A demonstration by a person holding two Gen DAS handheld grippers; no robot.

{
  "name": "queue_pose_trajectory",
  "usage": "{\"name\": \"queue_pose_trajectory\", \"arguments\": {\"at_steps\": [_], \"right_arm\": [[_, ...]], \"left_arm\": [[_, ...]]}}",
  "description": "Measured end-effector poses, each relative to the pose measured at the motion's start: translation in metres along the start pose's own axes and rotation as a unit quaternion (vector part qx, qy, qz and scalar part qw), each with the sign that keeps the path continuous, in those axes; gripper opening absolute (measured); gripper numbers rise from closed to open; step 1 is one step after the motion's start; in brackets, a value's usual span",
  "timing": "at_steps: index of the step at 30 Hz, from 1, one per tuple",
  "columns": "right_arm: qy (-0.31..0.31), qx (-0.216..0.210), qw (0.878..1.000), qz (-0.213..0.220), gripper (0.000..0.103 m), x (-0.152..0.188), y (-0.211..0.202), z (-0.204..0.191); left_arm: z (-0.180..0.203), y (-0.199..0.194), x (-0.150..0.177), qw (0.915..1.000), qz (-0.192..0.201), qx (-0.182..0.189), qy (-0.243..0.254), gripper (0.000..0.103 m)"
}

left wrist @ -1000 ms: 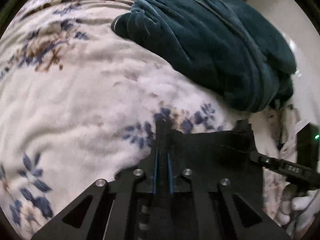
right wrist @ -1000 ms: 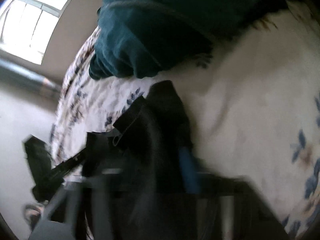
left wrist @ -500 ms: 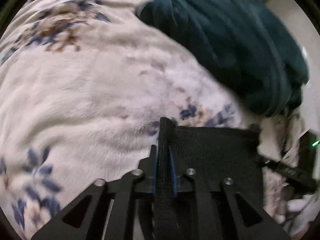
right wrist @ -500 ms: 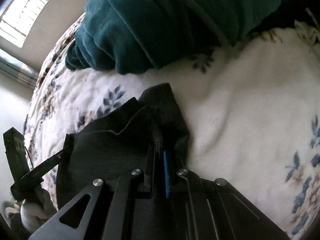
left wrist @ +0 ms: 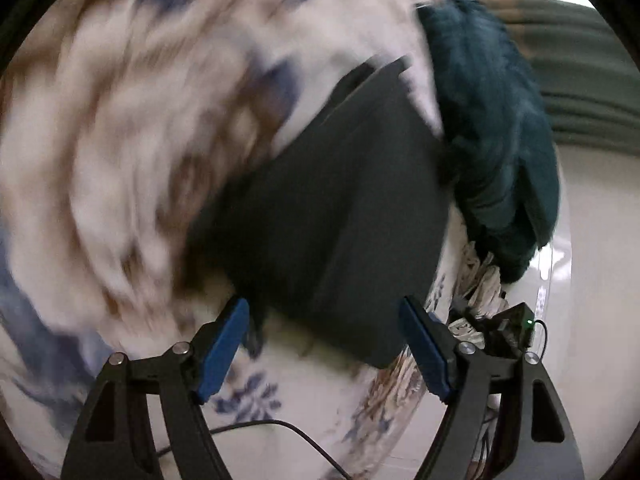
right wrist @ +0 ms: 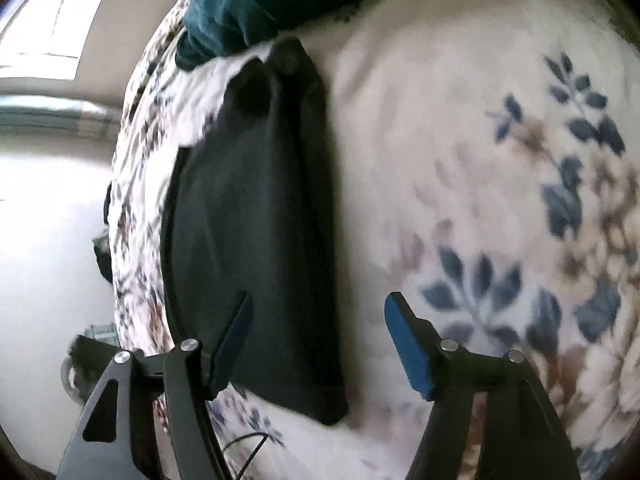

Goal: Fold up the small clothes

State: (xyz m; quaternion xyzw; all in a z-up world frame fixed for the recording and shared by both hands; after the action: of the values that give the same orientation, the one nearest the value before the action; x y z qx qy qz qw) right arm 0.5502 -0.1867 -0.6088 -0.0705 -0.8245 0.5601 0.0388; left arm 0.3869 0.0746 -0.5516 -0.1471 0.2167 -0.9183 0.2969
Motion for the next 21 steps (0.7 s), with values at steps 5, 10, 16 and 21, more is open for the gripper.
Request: {"name": "queue_pose_trajectory", "arguments": {"at_steps": [5, 10, 16, 21], "right_arm": [[0.018, -0.047, 0.999, -0.006, 0.074, -0.026, 0.022, -0.002], [0.023, -0.076, 0.997, 0.016, 0.074, -0.097, 0.051, -0.015], [0.042, -0.111, 0.992, 0.031, 0.060, -0.143, 0.082, -0.036], [0.050, -0.094, 0.992, 0.063, 0.018, -0.120, 0.065, -0.039]], "left_arm": [[-0.011, 0.052, -0.002, 0.9992, 0.007, 0.033, -0.024, 0.076], [-0.003, 0.063, -0.025, 0.9963, 0.080, 0.017, -0.026, 0.066], [0.015, 0.057, -0.030, 0.9952, 0.095, 0.007, 0.022, 0.031], [0.035, 0.040, -0.050, 0.9960, 0.065, 0.000, 0.061, 0.028]]}}
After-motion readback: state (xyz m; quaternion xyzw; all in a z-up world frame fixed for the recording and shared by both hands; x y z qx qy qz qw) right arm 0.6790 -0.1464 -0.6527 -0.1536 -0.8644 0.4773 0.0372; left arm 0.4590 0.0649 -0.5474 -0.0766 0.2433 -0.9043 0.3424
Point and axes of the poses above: each gripper's, at about its wrist camera, not at the fingertips, and y roughly the way its jaws point, z to its right, x to its underside, the point moved 5 cm from there along y, roughly the way its jaws point, and after that the axes turned 13 degrees about x, right-handed, at the moved point
